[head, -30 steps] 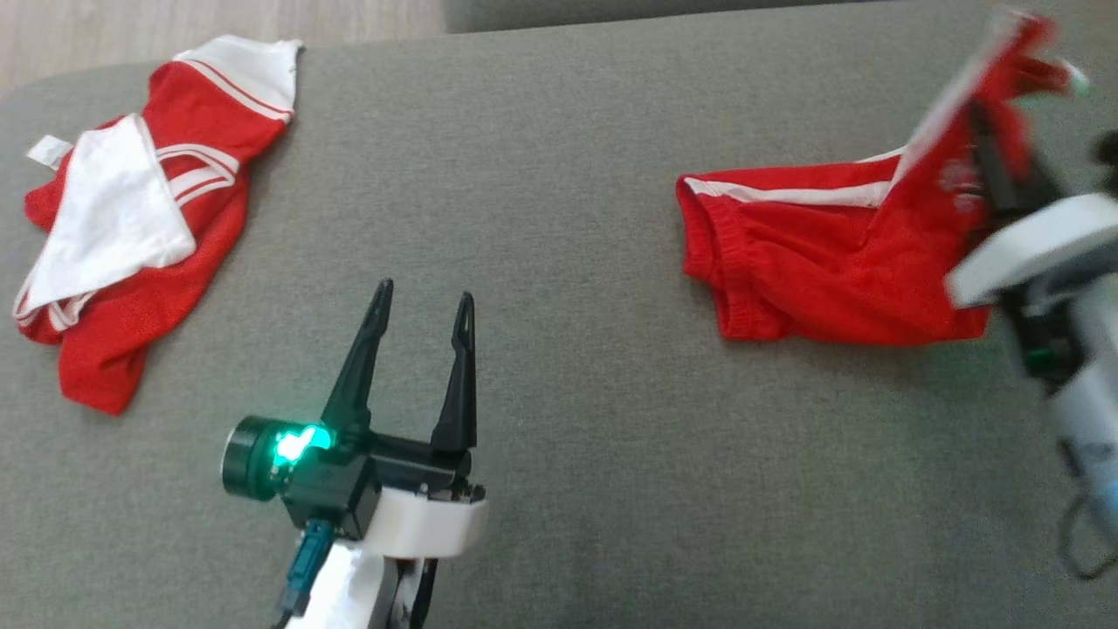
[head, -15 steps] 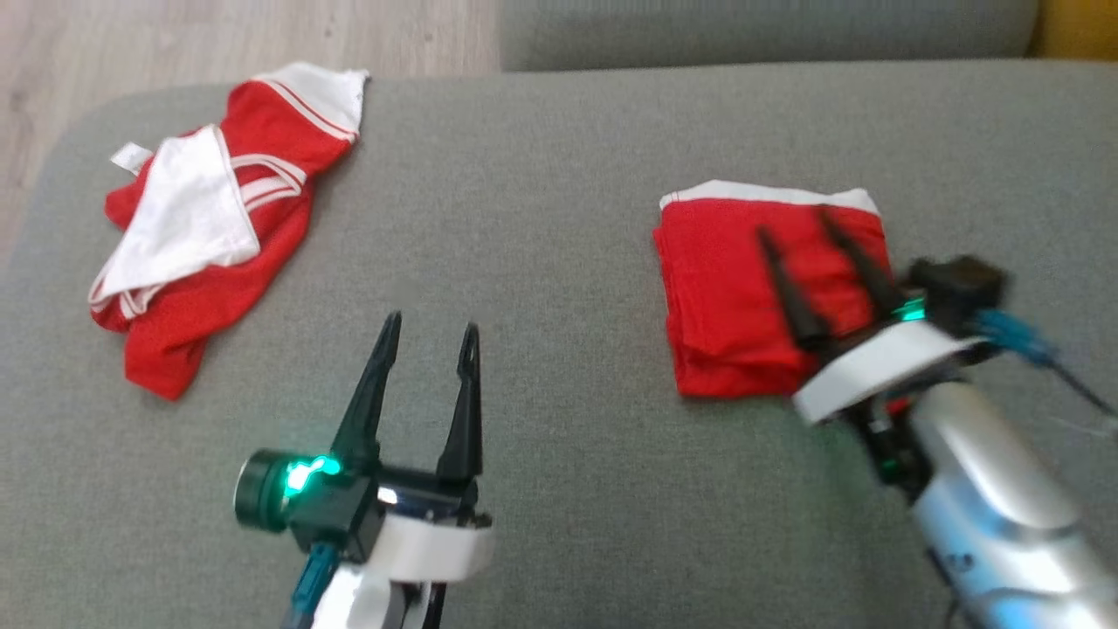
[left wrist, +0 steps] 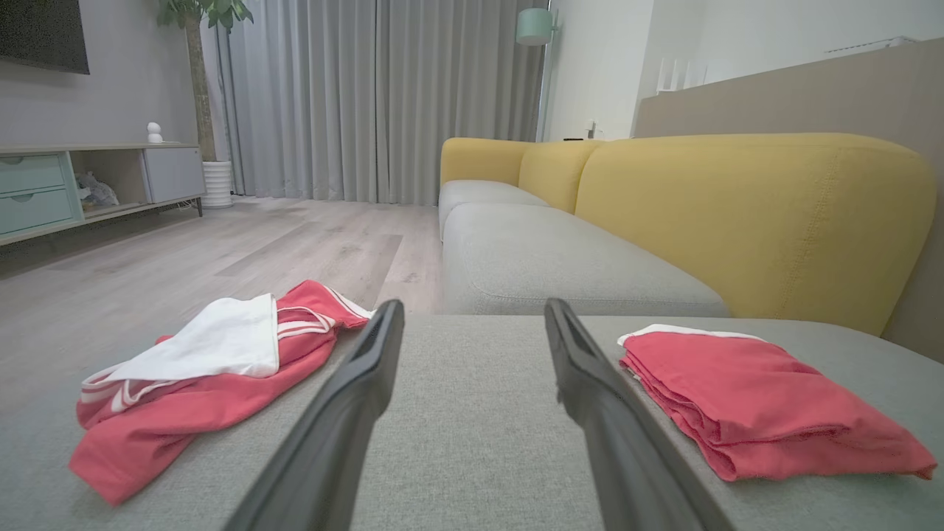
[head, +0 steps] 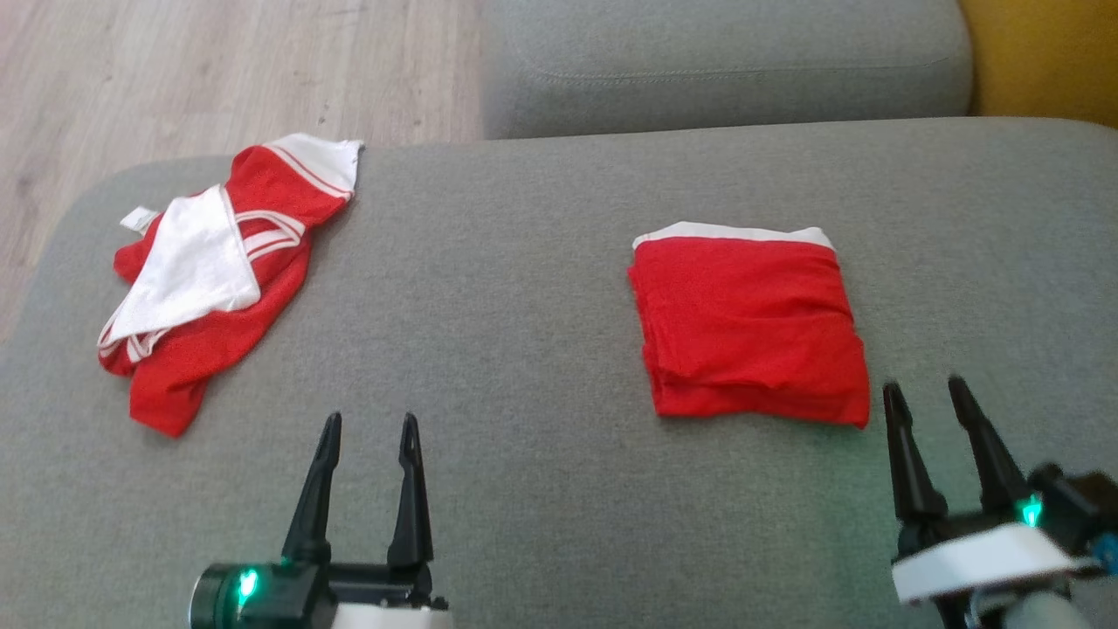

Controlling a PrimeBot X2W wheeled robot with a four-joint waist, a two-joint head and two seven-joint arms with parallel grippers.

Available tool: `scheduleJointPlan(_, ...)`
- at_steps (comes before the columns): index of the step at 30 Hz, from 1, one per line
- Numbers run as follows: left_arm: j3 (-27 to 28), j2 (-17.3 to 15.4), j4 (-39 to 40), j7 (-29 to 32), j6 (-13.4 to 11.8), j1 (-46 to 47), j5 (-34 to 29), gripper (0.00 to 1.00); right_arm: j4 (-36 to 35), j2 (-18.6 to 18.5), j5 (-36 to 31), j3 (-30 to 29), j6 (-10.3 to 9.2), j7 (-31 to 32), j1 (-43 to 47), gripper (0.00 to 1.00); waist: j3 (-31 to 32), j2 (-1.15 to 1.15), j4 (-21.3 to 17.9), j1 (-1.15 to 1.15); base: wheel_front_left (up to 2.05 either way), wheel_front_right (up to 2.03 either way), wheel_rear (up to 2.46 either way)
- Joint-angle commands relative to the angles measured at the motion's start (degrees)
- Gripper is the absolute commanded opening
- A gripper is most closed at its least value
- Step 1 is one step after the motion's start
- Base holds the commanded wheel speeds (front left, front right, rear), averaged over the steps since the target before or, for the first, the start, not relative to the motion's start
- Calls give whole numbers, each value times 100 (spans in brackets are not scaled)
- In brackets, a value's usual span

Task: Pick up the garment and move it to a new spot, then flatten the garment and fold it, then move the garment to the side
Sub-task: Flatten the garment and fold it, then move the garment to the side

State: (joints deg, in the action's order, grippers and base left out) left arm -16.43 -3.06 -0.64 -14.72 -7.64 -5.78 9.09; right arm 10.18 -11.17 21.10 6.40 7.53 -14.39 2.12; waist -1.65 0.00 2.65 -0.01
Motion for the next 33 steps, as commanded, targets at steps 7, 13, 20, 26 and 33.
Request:
scheduleJointPlan(7,262,18,316,-28,-105,-145,-99,100,-356,89,-433,-26,-4,-60,314,100,113,0,-76,1,0,0,0)
scheduleJointPlan(13,307,18,274,-28,-169,-201,-106,100,-341,110,-572,-18,-4,-61,342,100,155,0,-48,1,0,0,0)
scheduleJointPlan(20,325,18,221,-28,-197,-263,-80,100,-307,71,-645,-21,-4,-61,316,100,159,0,18,1,0,0,0)
scheduleJointPlan(26,339,18,217,-28,-201,-281,-72,100,-309,61,-670,-3,-4,-61,266,100,140,0,15,1,0,0,0)
scheduleJointPlan(33,346,18,243,-28,-197,-228,-79,100,-323,61,-700,-20,-4,-61,270,100,78,0,49,1,0,0,0)
